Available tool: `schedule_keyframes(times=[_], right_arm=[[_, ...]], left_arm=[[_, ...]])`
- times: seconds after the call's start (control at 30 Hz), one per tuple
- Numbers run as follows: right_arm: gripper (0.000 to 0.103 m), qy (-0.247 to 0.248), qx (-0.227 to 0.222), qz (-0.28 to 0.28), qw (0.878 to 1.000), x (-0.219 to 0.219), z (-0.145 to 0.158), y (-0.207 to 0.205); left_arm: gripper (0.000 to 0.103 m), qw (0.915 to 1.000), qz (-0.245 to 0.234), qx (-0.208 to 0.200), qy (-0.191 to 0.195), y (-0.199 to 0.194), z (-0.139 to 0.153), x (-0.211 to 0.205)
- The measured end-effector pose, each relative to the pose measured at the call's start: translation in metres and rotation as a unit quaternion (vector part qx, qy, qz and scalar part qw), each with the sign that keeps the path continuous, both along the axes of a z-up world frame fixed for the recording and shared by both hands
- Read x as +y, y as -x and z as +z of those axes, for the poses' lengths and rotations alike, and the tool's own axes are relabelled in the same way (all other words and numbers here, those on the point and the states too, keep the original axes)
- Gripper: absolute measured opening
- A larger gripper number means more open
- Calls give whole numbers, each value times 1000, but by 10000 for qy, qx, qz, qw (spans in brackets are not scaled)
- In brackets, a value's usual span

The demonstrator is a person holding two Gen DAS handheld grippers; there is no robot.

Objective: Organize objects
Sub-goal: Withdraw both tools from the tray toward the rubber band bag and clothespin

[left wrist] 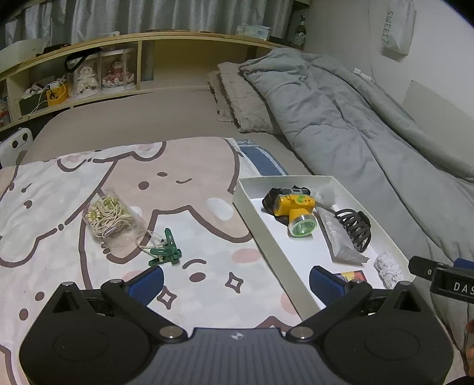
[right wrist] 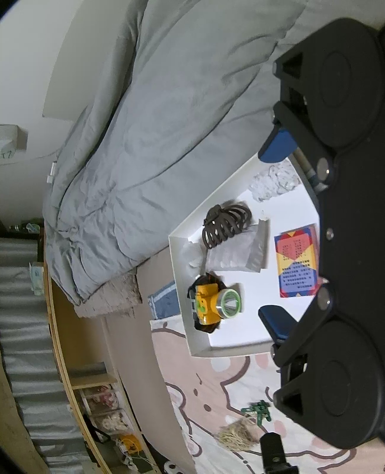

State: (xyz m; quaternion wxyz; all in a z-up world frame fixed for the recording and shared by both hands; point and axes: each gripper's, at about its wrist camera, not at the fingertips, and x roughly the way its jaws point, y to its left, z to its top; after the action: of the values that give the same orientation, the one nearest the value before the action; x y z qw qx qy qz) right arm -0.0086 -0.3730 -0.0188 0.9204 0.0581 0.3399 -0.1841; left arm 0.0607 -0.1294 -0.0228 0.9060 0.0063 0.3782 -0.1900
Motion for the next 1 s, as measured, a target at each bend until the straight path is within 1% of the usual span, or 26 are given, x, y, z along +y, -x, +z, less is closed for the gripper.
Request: schedule_keyframes(times=[0.13,0.27,0.4,0.53,0.7,1.0], right_arm=[[103,-9,-36,-103,9999,-1,1,2],[103,24,-72,-94,9999,2,3,1],[103,-71,-257,-9,9996,9,2,-3],[103,-65,-354,250,9990,25,-3,-14],[103,-146,-493,777,9957,49,-6,-28],[103,-293,-756,1636,9832,90,-15,-56]], left_arm=[[103,10000,32,-32,32,1,-1,4],[103,9999,85,7,93,-1,-3,12],[103,9996,268,-32,67,-7,-3,24],[103,9984,553,-3,111,-16,-4,44],[103,9961,884,-24,47,-26,-6,65],[103,9877,1515,80,371,-47,-8,106]])
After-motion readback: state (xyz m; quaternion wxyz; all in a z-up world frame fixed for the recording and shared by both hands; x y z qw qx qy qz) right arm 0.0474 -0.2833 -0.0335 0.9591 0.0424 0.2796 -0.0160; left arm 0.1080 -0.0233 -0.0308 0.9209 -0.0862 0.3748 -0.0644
